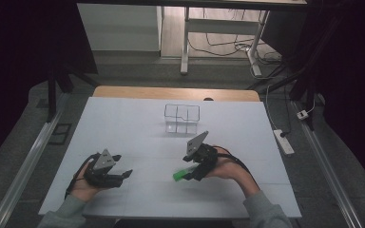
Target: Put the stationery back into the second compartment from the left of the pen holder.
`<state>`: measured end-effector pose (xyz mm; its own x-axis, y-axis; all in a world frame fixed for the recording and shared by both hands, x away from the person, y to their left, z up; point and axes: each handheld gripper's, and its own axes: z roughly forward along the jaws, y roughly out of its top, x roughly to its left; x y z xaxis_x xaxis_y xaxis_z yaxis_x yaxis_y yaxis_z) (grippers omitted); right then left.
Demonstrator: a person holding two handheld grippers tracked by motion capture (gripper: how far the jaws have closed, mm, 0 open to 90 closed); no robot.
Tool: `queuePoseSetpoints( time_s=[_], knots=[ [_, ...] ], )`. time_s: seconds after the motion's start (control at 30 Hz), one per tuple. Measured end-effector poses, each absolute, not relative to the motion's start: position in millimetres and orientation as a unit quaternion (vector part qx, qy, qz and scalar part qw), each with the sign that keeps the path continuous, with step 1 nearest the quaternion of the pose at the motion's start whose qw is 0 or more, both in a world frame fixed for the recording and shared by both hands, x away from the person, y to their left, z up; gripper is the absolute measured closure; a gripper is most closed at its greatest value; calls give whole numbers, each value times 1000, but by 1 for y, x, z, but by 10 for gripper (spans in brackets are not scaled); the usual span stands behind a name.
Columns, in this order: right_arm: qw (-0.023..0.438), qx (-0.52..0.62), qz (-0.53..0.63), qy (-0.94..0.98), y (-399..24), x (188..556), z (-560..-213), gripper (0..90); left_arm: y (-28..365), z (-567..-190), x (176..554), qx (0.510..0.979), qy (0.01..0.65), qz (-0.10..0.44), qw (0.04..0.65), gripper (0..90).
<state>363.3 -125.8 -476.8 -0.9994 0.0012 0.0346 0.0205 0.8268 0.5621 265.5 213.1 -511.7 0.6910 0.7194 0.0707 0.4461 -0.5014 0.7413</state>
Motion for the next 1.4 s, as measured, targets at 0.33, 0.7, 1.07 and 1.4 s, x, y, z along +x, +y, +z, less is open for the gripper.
queuePoseSetpoints(
  time_s=[0.33,0.7,1.07,1.4],
  knots=[
    [25,17,-261,-965,-113,369,-488,293,214,-513,266,846,347,188,358,292],
    [16,40,-216,-975,-106,368,-502,364,214,-514,267,847,347,186,357,292],
    [10,80,-210,-974,-101,367,-507,550,215,-514,267,844,348,178,366,289],
    [14,104,-217,-970,-104,363,-507,662,217,-514,267,844,351,178,366,289]
  ],
)
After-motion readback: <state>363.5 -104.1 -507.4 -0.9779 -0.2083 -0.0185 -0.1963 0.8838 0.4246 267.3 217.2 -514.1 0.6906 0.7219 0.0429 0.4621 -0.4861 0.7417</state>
